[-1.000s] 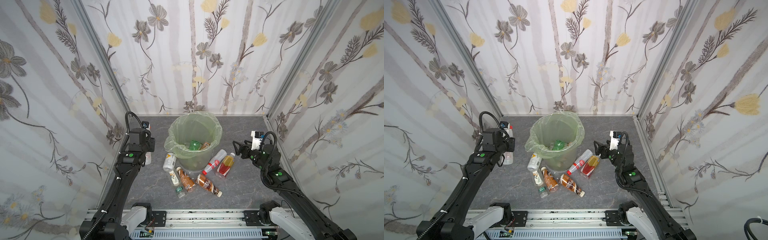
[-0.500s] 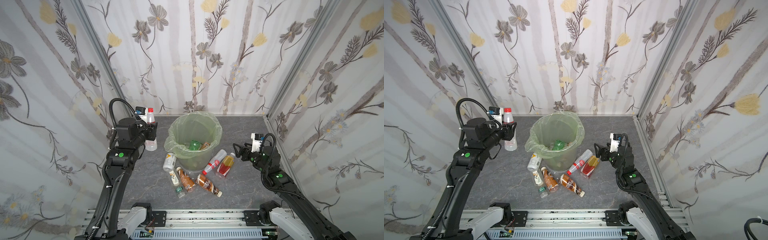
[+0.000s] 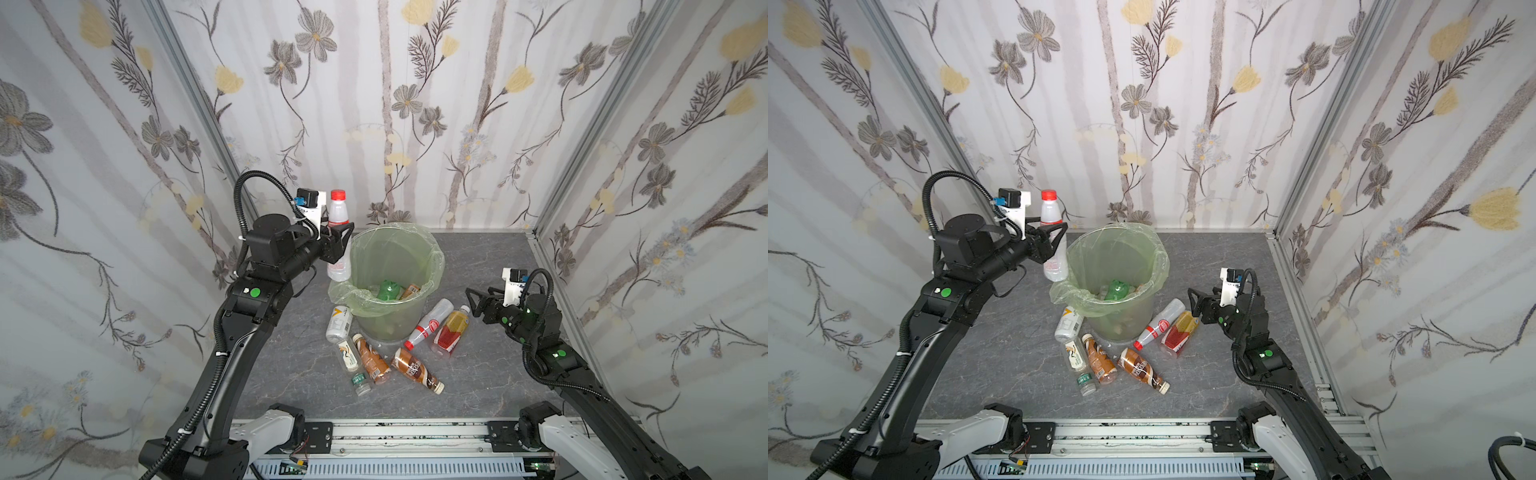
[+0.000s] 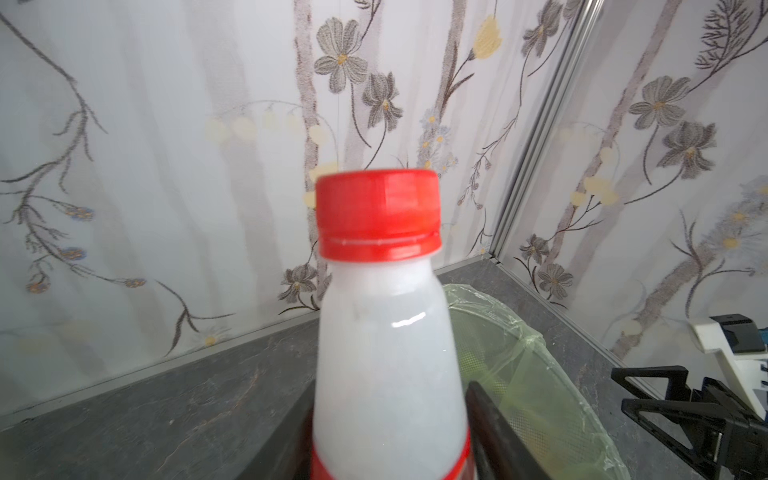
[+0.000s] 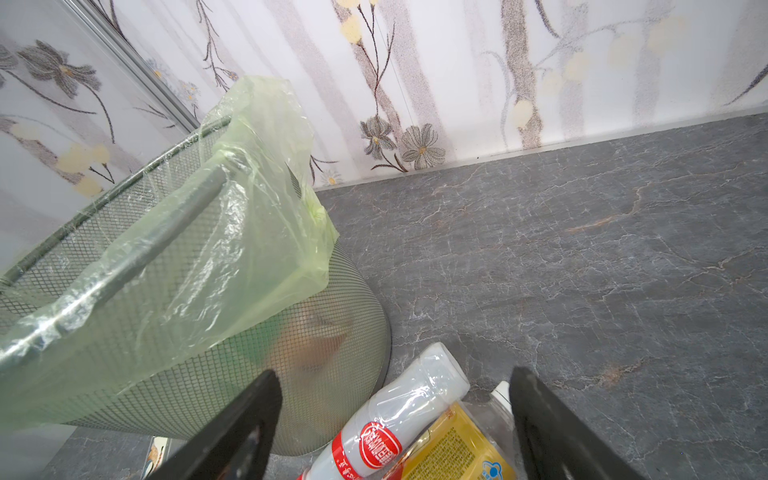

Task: Put the plastic bottles in the bin
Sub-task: 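Lift the milk bottle with the left gripper and carry it over the bin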

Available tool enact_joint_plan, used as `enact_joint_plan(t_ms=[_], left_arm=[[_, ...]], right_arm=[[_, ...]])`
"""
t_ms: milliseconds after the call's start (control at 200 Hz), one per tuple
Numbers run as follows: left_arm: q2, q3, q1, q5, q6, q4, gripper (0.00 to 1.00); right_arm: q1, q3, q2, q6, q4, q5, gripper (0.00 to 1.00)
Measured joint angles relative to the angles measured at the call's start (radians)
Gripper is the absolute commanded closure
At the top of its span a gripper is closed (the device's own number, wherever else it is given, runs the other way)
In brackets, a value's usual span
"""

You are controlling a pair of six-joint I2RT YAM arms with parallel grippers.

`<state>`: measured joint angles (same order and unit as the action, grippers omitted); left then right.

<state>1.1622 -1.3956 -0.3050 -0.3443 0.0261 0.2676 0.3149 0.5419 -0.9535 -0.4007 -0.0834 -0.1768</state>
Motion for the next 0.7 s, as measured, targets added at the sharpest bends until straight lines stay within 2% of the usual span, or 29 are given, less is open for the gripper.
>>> enact_joint_plan(t_ms=[250, 700], left_arm=[[0.058, -0.009, -0.083, 0.024, 0.0, -0.071, 0.46], [0.078, 0.084, -0.14, 0.071, 0.0, -0.143, 0.44]], right_arm=[[0.0, -0.006, 0.017, -0.003, 0.026, 0.0, 0.13], [0.0, -0.014, 0.025, -0.01, 0.035, -0.007, 0.14]])
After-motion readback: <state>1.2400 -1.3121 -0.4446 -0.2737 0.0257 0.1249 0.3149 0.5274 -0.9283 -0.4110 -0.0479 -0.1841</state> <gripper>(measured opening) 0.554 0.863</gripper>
